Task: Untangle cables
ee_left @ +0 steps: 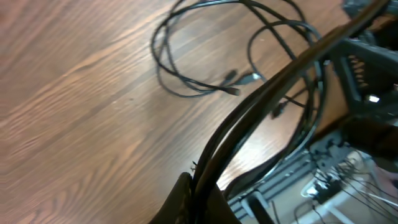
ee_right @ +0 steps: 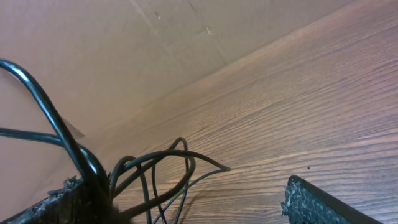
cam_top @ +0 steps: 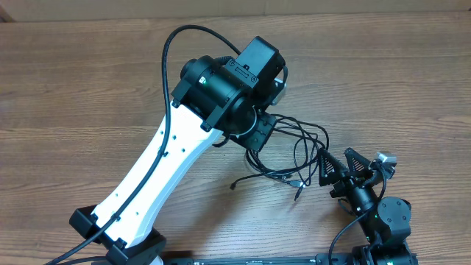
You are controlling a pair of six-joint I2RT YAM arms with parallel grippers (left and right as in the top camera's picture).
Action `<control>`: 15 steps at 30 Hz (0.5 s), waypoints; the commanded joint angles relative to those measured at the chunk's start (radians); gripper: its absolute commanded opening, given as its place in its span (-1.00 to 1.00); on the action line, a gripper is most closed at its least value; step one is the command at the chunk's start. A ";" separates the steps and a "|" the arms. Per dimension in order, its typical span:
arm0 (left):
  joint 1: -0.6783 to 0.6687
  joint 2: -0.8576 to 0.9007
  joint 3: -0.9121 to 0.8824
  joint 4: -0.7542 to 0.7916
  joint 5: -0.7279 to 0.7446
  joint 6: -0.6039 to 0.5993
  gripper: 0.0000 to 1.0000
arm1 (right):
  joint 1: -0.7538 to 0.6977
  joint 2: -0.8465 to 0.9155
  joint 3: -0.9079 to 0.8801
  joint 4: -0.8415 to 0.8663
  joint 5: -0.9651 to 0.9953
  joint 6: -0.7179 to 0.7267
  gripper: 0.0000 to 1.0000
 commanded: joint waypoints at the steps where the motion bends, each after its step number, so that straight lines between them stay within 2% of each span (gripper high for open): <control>1: 0.018 -0.032 0.023 -0.013 -0.168 -0.025 -0.92 | -0.007 -0.002 0.007 -0.015 0.094 0.002 0.82; 8: 0.018 -0.032 0.023 -0.013 -0.226 -0.025 -0.92 | -0.007 -0.002 0.007 -0.025 0.106 0.002 0.82; 15: 0.018 -0.032 0.023 0.018 0.124 -0.024 -0.92 | -0.007 -0.002 0.007 -0.011 0.077 0.002 0.91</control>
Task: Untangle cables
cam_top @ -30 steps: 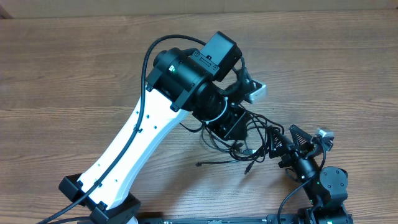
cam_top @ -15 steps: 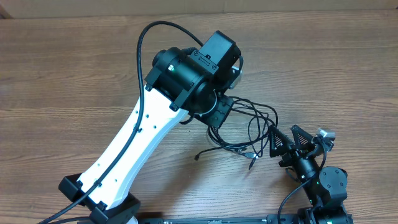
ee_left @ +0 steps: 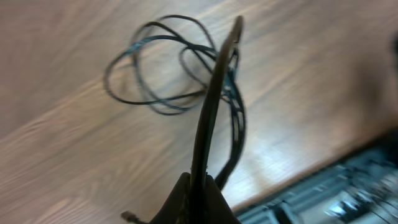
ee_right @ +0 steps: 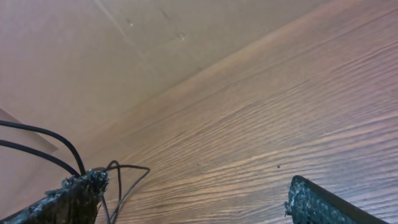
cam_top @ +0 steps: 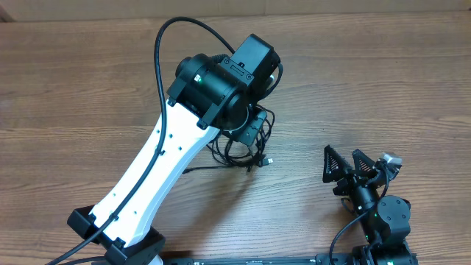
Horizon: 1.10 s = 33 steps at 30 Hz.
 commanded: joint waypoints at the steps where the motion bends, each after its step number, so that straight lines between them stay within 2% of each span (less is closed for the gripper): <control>1: 0.003 -0.031 0.023 0.042 0.280 -0.010 -0.92 | -0.003 -0.002 0.008 0.023 -0.020 0.001 0.93; 5: 0.002 -0.031 0.023 0.140 0.487 -0.009 -0.91 | -0.003 -0.002 0.008 0.049 -0.065 0.000 1.00; 11: -0.004 -0.030 0.023 0.266 0.679 -0.009 -0.91 | -0.003 -0.002 0.008 0.066 -0.100 -0.004 1.00; 20: -0.083 -0.030 0.022 0.342 0.665 -0.010 -0.91 | -0.003 -0.002 0.008 0.066 -0.099 -0.003 1.00; 27: -0.150 -0.030 0.022 0.305 0.727 -0.011 -0.92 | -0.003 -0.002 0.008 0.063 -0.090 -0.003 1.00; 33: -0.158 -0.030 0.023 0.121 0.850 -0.010 -0.92 | -0.003 -0.002 0.008 0.015 -0.013 -0.003 1.00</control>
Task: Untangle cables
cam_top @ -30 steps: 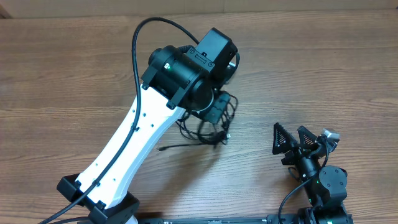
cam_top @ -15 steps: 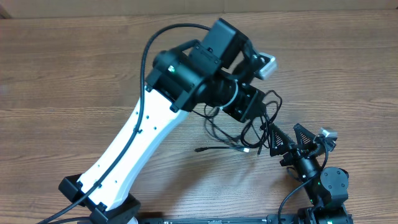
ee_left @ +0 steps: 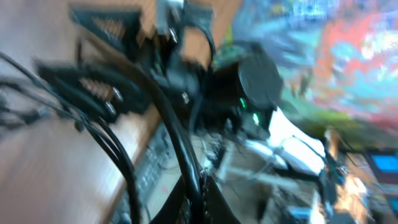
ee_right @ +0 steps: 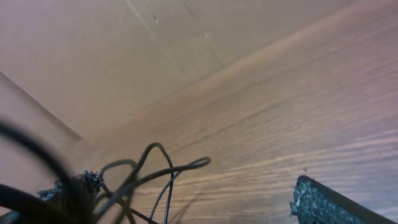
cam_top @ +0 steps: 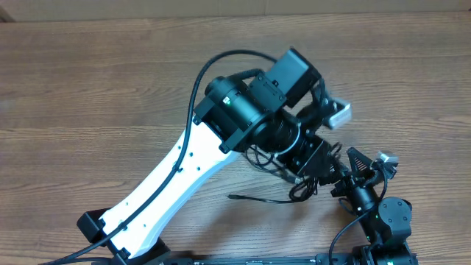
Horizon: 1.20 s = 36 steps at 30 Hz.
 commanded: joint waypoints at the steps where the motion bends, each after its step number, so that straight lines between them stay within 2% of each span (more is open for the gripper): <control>1: -0.002 -0.030 0.023 -0.092 0.147 -0.005 -0.91 | -0.004 -0.002 0.008 -0.026 0.080 -0.002 1.00; 5: 0.005 -0.031 0.023 -0.188 0.159 0.048 -0.92 | -0.004 -0.002 0.008 -0.064 0.134 -0.002 1.00; 10: 0.031 -0.031 0.023 -0.188 0.114 0.125 -0.92 | -0.004 -0.002 0.008 -0.090 0.178 -0.002 1.00; 17: 0.102 -0.031 0.023 -0.188 -0.180 0.098 -0.92 | -0.004 -0.002 0.008 -0.135 0.257 -0.002 1.00; 20: 0.124 -0.031 0.023 -0.188 -0.348 0.039 -0.92 | -0.004 -0.002 0.008 -0.149 0.278 -0.001 1.00; 21: 0.129 -0.031 0.023 -0.188 -0.416 0.014 -0.92 | -0.004 -0.002 0.008 -0.149 0.280 -0.001 1.00; 22: 0.134 -0.031 0.023 -0.188 -0.552 -0.033 -0.91 | -0.004 -0.002 0.008 -0.149 0.280 -0.001 1.00; 26: 0.135 -0.031 0.023 -0.188 -0.819 -0.132 -0.91 | -0.004 -0.002 0.008 -0.149 0.280 -0.001 1.00; 32: 0.135 -0.031 0.023 -0.188 -1.040 -0.163 -0.92 | -0.004 -0.002 0.008 -0.150 0.281 -0.001 1.00; 36: 0.135 -0.031 0.023 -0.188 -1.103 -0.163 -0.91 | -0.004 -0.002 0.008 -0.149 0.281 -0.001 1.00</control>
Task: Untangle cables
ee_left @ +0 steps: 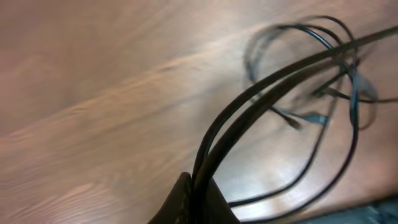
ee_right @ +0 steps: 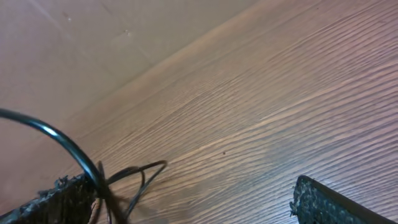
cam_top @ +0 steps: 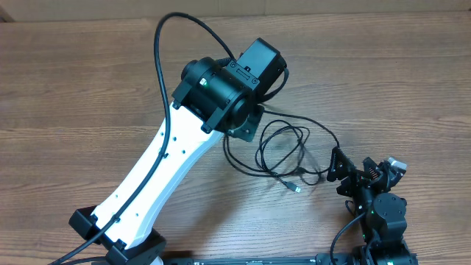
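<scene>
Thin black cables lie in loose loops on the wooden table, with a plug end toward the front. My left gripper is shut on a bundle of cable strands, which run up and right to blurred loops. In the overhead view its fingers are hidden under the black wrist. My right gripper stands open at the lower right. One cable strand crosses in front of its left finger; whether they touch I cannot tell.
The white left arm slants from the front left up to the table's middle. A cardboard wall stands beyond the table's far edge. The right arm's base sits at the front right edge.
My left wrist has moved back from beside the right gripper to the table's middle. The cables, bunched at the right gripper before, now lie spread in loops between the two grippers.
My left gripper stayed shut on the cables throughout and the right stayed open. First the loops reached the right gripper. Then they sat bunched under the left wrist, away from it. Then the left arm was at the right gripper, and now it is back with loops spread.
</scene>
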You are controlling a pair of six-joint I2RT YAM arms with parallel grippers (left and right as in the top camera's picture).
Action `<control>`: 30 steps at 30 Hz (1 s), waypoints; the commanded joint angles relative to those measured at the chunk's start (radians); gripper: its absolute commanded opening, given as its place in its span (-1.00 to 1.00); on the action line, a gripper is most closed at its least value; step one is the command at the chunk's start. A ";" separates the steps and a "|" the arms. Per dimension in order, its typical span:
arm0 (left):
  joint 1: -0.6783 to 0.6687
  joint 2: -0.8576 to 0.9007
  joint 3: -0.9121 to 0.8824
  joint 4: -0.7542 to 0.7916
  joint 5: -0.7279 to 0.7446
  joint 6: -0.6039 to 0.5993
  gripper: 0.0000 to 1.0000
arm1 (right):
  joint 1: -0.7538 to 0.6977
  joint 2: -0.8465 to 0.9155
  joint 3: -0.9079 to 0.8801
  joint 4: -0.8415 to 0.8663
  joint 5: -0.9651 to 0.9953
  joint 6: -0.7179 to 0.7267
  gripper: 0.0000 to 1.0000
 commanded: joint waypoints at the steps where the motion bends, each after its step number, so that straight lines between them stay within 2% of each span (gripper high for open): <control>1: 0.008 -0.031 0.023 -0.005 -0.166 -0.033 -0.91 | -0.004 -0.002 0.007 0.001 0.033 0.000 1.00; 14: 0.008 -0.031 0.023 -0.005 -0.143 -0.037 -0.92 | -0.004 -0.002 0.007 0.009 0.016 0.003 1.00; 22: 0.008 -0.031 0.022 0.018 -0.135 -0.108 -0.92 | -0.004 -0.002 0.007 0.106 -0.154 0.003 0.99; 26: 0.008 -0.031 0.022 0.057 -0.051 -0.114 -0.92 | -0.004 -0.002 0.007 0.115 -0.180 0.003 1.00; 30: 0.007 -0.031 0.022 0.132 0.138 -0.114 -0.91 | -0.004 -0.002 0.007 0.114 -0.183 0.002 1.00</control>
